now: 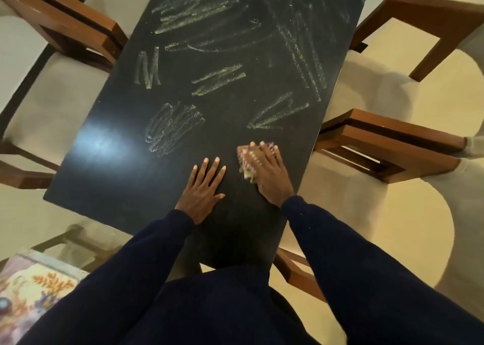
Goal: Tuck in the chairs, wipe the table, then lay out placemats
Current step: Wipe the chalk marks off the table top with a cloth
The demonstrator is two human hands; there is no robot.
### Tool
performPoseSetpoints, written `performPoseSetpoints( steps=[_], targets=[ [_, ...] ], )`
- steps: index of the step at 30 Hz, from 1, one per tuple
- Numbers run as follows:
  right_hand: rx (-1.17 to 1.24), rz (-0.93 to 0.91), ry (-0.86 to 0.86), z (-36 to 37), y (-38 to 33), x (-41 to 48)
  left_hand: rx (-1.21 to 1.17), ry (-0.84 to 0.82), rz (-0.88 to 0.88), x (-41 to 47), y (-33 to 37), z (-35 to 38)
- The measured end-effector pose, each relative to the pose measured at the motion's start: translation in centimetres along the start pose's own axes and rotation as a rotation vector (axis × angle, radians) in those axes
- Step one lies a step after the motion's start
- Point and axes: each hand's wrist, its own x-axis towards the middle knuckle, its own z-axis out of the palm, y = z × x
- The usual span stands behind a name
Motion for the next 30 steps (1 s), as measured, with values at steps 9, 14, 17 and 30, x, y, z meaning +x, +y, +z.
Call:
performPoseSetpoints(
  steps=[9, 14, 17, 30],
  targets=[
    [-0.04, 0.297, 0.105, -1.0, 1.9, 2.1, -0.006, -0.008, -0.094, -3.2, -1.9, 0.1],
    [-0.004, 0.209, 0.101, 0.4, -4.6, 6.3, -0.042, -0.065, -0.153, -4.7, -2.5, 0.3],
    [-0.025, -0.095, 0.009, 1.2, -5.7, 4.0, -0.072, -0.091, -0.195, -5.4, -3.1, 0.3],
    [-0.022, 0.347, 0.108, 0.1, -3.7, 4.7, -0.107, -0.15, -0.291, -7.5, -3.1, -0.4]
  ],
)
